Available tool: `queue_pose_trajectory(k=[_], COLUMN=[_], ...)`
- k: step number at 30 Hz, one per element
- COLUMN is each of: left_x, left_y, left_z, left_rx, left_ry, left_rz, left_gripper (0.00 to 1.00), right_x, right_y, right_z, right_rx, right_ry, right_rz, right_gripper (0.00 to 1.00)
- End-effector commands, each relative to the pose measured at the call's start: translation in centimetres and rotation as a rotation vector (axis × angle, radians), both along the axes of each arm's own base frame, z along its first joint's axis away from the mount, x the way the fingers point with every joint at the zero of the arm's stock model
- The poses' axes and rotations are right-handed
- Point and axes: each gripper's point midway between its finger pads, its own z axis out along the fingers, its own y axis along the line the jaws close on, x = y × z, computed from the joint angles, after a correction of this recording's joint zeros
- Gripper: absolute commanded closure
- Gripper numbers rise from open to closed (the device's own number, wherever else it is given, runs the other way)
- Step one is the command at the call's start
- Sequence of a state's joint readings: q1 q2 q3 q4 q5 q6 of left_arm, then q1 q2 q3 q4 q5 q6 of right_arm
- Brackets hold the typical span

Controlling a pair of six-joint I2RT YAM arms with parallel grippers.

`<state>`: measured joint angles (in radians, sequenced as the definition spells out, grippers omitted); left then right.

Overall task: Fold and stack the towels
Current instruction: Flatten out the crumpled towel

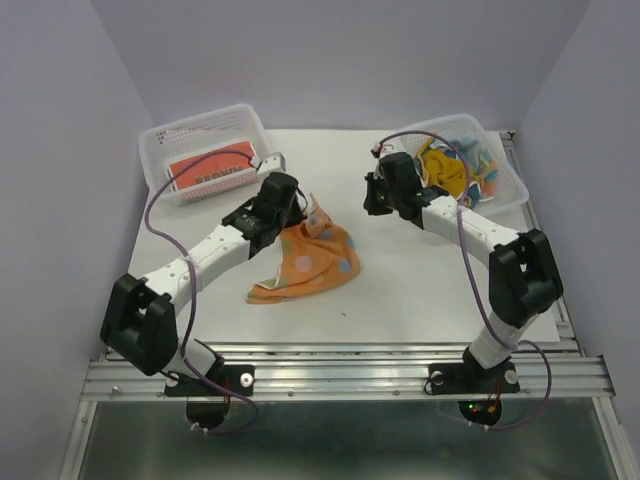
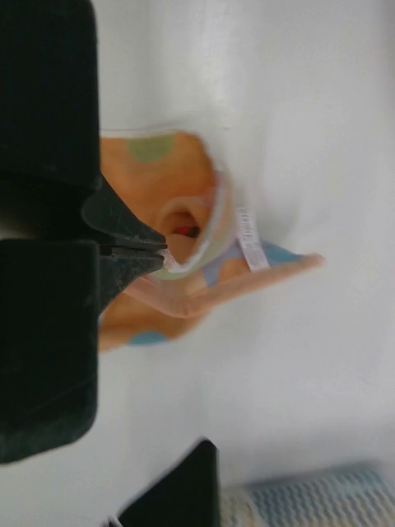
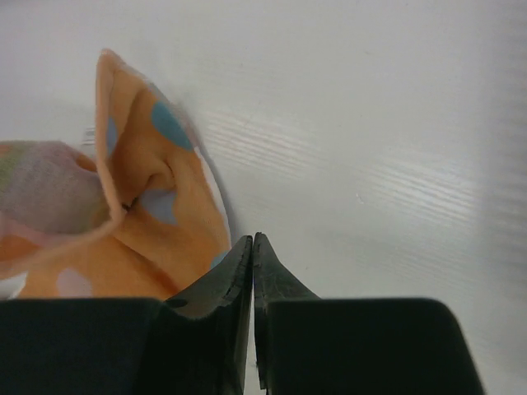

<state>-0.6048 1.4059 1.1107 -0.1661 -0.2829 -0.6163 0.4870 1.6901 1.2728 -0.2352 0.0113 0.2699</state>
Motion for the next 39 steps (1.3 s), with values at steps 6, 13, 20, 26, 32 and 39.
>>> queue_pose_trajectory(k=[6, 13, 20, 26, 32, 39], left_x=[-13.9, -15.4, -15.0, -14.8, -14.8, -14.6], left_y=[-5.0, -4.1, -4.3, -4.2, -3.9, -3.6], left_z=[-17.1, -18.0, -17.8, -17.8, -17.4, -17.2], left_rx=[-0.041, -0.019, -0.019, -0.018, -0.017, -0.011], left_ry=[0.377, 0.390, 0.389, 0.394, 0.383, 0.378], left_rz=[-0.337, -0.282, -0.263, -0.247, -0.234, -0.214], left_gripper=[1.00, 1.00, 1.00, 1.00, 1.00, 1.00], right_x=[0.6, 0.9, 0.1, -2.7, -2.0, -0.7], right_y=[6.1, 9.0, 4.3, 6.3, 4.7, 4.5], right_z=[-1.7, -1.5, 0.6, 1.6, -2.3, -4.8], right_rx=[-0.002, -0.038, -0.072, 0.046, -0.058, -0.110], right_ry=[0.028, 0.020, -0.019, -0.015, 0.054, 0.085], right_rz=[0.119, 0.103, -0.125, 0.043, -0.054, -0.108], right_gripper=[0.85, 0.70, 0.45, 0.21, 0.21, 0.36])
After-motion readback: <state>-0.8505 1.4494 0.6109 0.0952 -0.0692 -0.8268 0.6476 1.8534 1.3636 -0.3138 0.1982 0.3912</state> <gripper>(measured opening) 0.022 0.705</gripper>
